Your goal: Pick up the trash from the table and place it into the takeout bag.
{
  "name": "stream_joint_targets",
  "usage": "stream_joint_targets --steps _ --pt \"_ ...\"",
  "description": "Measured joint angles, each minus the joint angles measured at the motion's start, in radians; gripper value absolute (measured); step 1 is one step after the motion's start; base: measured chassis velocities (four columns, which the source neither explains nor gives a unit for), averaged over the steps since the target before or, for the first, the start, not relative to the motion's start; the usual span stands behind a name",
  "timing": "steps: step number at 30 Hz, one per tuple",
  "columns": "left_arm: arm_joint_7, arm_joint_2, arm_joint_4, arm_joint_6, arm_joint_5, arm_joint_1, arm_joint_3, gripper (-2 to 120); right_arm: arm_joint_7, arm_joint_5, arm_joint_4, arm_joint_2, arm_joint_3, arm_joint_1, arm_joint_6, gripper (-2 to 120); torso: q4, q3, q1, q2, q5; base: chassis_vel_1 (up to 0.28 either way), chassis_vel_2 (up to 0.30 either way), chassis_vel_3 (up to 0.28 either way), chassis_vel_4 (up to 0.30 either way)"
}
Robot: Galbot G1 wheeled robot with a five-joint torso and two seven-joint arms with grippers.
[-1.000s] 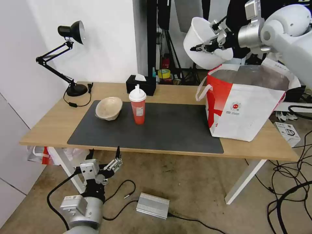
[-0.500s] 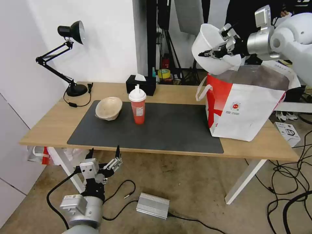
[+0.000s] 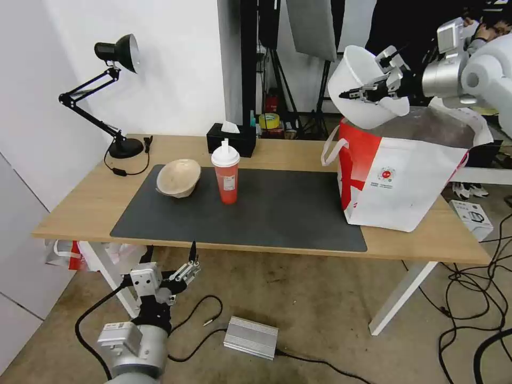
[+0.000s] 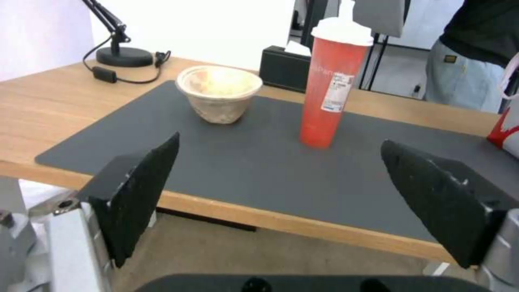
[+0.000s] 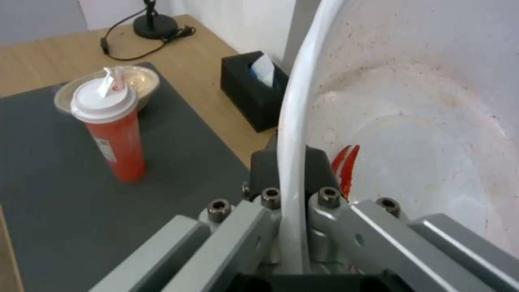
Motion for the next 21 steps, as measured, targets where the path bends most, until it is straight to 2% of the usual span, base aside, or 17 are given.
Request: stream_joint_targets --steps 21 --pt "-0.001 0.004 0.0 0.0 -0.001 0.006 -0.003 100 -0.001 -0.004 0.004 -0.061 0.069 -0.103 0.004 0 0.0 0.0 0.0 0.0 0.0001 0.0 0.0 0.0 0.0"
